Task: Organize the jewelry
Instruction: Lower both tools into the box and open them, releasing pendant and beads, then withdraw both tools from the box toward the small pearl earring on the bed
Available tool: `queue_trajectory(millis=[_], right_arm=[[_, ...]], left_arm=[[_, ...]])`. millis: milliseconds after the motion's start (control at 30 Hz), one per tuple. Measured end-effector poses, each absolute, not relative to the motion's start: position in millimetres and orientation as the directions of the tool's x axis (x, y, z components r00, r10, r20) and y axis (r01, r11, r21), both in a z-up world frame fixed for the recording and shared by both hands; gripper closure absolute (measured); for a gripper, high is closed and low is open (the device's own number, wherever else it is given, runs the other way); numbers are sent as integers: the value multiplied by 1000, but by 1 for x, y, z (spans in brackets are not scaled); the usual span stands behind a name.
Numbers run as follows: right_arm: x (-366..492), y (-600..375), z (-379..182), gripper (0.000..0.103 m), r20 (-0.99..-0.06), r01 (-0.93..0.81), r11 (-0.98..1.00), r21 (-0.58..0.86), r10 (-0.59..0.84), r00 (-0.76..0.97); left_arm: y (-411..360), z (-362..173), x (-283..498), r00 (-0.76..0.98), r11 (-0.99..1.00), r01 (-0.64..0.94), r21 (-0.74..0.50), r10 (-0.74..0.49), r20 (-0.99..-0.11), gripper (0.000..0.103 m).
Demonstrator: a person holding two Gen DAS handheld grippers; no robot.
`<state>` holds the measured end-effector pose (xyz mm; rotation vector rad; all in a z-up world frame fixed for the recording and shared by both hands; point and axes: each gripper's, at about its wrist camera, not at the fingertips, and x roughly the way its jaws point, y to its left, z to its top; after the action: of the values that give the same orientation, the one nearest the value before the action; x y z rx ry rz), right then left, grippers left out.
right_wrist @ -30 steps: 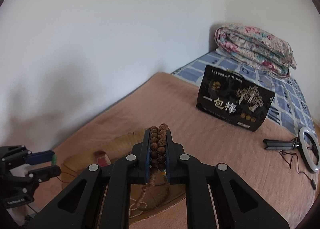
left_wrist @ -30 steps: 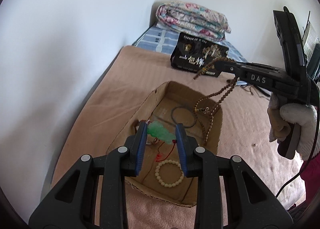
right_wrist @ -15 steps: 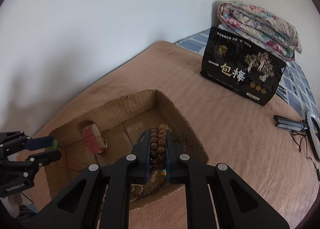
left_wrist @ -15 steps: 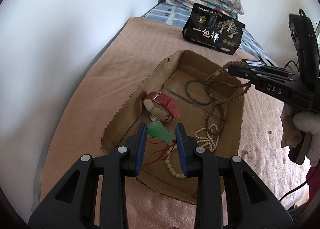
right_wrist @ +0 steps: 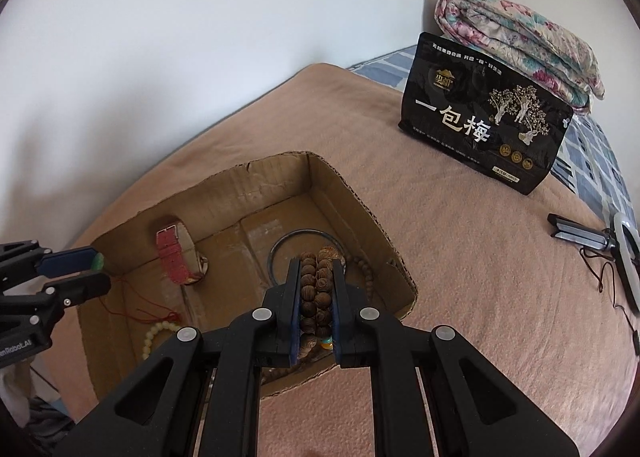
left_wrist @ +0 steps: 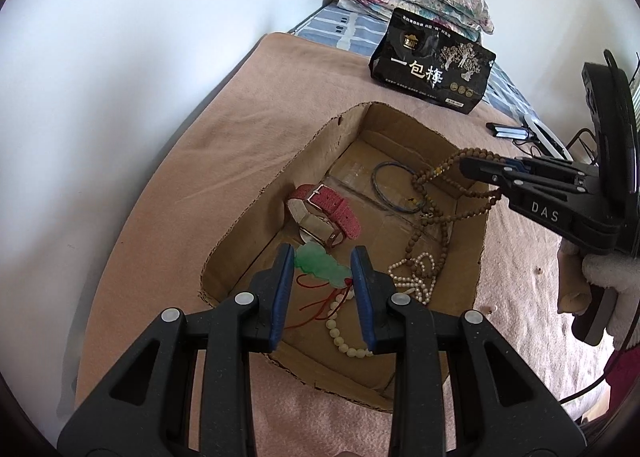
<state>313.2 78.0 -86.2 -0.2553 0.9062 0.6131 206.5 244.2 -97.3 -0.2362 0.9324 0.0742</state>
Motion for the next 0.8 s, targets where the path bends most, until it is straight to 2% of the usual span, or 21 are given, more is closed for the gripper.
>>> queue_trajectory(millis=[100, 167, 233, 267, 400, 467, 500, 800], right_arm=[[313, 77, -85, 89, -799, -591, 805, 41, 382, 464], [313, 76, -84, 71, -797, -591, 805, 48, 387, 463], [312, 75, -82, 60, -793, -589, 807, 46, 388, 470], [311, 74, -81, 58, -790, -587, 809, 40, 385, 477], [311, 71, -79, 56, -789, -578, 815, 38, 379, 483], [310, 68, -78, 47, -789, -571, 820, 38, 375, 486], [309, 67, -77, 46, -788, -569, 822, 40, 376, 488], [302, 47, -64, 45, -779, -556, 830, 47, 379, 499]], left_arm=[[244, -95, 205, 601, 970, -170, -174, -38, -798, 74], [244, -95, 205, 598, 969, -176, -174, -35, -801, 73], [244, -95, 205, 596, 968, -180, -174, -33, -802, 66], [244, -95, 205, 597, 968, -182, -174, -32, -801, 63], [243, -92, 205, 601, 967, -182, -179, -34, -798, 63], [242, -90, 204, 605, 967, -179, -182, -38, -796, 63], [241, -90, 204, 606, 967, -177, -183, -40, -794, 63], [220, -78, 203, 627, 973, -132, -187, -64, -776, 63]])
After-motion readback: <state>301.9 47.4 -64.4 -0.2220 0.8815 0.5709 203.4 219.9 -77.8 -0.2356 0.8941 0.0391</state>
